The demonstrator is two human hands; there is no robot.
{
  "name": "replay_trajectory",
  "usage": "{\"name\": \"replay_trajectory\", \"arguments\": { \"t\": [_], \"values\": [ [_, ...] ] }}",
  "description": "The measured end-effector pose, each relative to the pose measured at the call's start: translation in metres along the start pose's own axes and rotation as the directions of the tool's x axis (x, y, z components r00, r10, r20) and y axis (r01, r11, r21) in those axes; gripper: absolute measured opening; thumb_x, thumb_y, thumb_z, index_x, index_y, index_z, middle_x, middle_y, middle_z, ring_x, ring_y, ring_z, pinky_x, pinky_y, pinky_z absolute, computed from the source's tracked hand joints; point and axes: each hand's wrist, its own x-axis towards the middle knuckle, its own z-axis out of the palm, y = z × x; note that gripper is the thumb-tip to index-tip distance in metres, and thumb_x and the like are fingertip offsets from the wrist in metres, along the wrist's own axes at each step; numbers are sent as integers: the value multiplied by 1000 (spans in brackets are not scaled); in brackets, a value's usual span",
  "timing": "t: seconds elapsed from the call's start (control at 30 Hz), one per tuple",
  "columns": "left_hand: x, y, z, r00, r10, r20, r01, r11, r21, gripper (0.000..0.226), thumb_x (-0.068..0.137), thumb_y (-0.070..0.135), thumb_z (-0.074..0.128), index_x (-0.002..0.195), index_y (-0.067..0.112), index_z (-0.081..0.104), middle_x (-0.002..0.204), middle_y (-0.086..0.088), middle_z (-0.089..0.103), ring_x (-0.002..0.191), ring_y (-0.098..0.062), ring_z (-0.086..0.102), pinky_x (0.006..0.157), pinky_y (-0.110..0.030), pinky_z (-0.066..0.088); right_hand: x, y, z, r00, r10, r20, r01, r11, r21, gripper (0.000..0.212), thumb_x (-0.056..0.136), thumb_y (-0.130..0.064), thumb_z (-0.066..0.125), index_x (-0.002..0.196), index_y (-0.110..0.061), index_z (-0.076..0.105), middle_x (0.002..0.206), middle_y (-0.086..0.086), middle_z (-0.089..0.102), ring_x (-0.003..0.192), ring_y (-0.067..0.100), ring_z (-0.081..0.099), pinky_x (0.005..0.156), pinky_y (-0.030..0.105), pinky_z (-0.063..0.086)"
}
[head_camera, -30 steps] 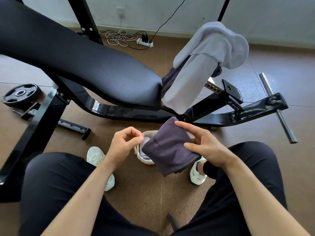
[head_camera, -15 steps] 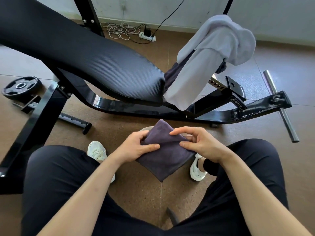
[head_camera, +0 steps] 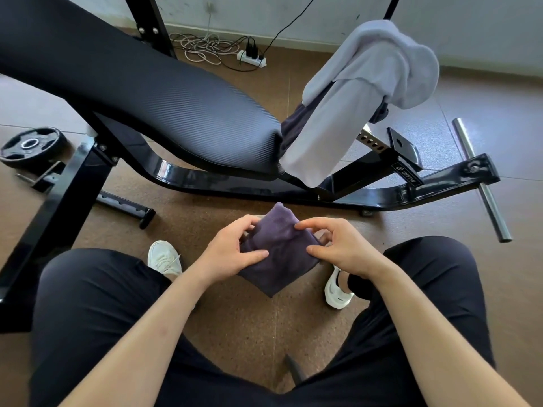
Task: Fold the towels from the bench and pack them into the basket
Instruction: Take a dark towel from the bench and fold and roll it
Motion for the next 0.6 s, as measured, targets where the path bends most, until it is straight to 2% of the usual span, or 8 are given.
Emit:
{"name": "replay_trajectory", "arguments": {
  "t": [0.1,0.2,0.27,0.33,0.4,0.47,0.6],
  "values": [
    [-3,0,4,998,62,16,-62,998,14,68,81,17,82,132,46,47,121,16,58,110,-9,61,89,-29,55,3,-5,3,993,78,-87,-65,988,137,38,92,-4,69,121,-28,69,108,1,68,81,24,72,71,37,64],
    [-7,3,8,990,139,20,-140,983,122,80,81,12,80,140,48,40,128,21,48,115,-6,54,94,-29,52,5,-10,5,975,181,-125,-122,917,380,25,94,-1,67,112,-18,73,106,14,71,93,25,73,73,34,63],
    [-9,6,11,985,168,35,-171,962,211,81,82,12,78,143,45,37,128,17,44,117,-8,52,94,-35,54,7,-12,5,966,240,-102,-153,840,520,21,96,-2,64,109,-14,74,103,15,72,94,27,71,75,33,62],
    [-10,8,14,981,183,61,-193,940,282,81,84,12,75,146,44,34,128,13,41,116,-11,51,90,-39,56,9,-14,6,958,280,-63,-187,775,604,17,98,-11,64,109,-15,76,103,11,73,94,24,68,76,34,60],
    [-10,8,16,977,195,88,-213,921,325,83,85,11,73,148,45,31,128,12,40,114,-11,50,85,-39,57,8,-15,7,955,294,-35,-212,759,615,17,97,-26,67,109,-18,76,107,10,73,95,23,68,76,33,59],
    [-10,7,18,973,202,108,-228,908,352,86,85,11,72,150,46,29,128,10,39,113,-10,49,83,-39,57,7,-15,10,958,283,-37,-214,800,561,22,91,-35,73,108,-22,75,107,6,73,97,19,69,76,31,60],
    [-8,5,20,968,198,151,-240,904,353,85,83,18,72,152,46,30,132,7,39,114,-11,50,84,-35,58,10,-9,15,965,242,-104,-179,893,413,29,82,-27,84,109,-27,72,110,3,68,102,20,68,76,31,61]
  ]
}}
